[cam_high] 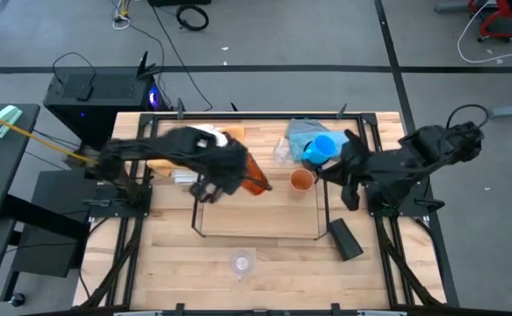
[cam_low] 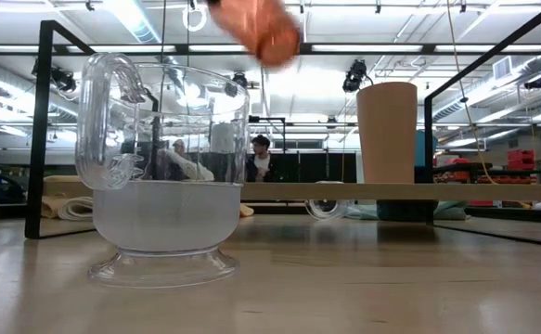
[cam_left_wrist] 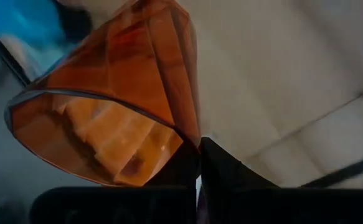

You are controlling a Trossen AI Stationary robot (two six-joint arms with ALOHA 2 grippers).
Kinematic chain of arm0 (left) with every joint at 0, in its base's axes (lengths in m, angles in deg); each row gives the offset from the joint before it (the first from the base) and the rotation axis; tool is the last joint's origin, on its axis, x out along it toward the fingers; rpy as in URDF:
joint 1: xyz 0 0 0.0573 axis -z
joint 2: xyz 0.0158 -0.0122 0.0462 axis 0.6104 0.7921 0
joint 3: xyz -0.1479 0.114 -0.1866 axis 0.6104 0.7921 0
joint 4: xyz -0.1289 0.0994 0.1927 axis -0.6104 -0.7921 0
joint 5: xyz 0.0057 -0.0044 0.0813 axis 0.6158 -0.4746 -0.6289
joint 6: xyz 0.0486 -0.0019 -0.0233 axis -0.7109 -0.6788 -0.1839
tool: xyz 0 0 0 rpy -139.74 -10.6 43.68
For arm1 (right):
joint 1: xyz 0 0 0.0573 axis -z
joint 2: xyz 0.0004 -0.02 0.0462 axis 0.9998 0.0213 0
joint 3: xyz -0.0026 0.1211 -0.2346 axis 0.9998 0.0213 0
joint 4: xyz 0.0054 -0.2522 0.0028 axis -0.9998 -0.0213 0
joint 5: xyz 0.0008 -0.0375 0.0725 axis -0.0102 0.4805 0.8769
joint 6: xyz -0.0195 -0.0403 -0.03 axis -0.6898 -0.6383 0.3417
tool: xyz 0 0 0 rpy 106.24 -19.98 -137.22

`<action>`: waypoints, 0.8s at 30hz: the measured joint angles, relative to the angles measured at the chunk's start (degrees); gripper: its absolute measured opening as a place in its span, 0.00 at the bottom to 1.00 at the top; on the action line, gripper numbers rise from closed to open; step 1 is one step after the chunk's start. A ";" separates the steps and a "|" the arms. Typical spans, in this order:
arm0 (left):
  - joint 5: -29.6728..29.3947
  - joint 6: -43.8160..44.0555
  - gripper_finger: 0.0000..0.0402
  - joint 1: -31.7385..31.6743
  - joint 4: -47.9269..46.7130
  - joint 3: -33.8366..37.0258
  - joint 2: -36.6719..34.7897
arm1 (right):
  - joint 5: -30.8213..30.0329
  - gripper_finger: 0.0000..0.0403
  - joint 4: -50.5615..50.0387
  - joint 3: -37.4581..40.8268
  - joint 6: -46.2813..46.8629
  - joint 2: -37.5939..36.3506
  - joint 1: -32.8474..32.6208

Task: Stack small to large cups/mugs on shelf
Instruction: Put the orange cup on the shelf

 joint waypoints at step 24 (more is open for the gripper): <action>-6.85 -3.15 0.03 -0.76 0.99 1.84 11.18 | 0.02 0.14 -2.40 0.00 -0.58 -0.85 0.00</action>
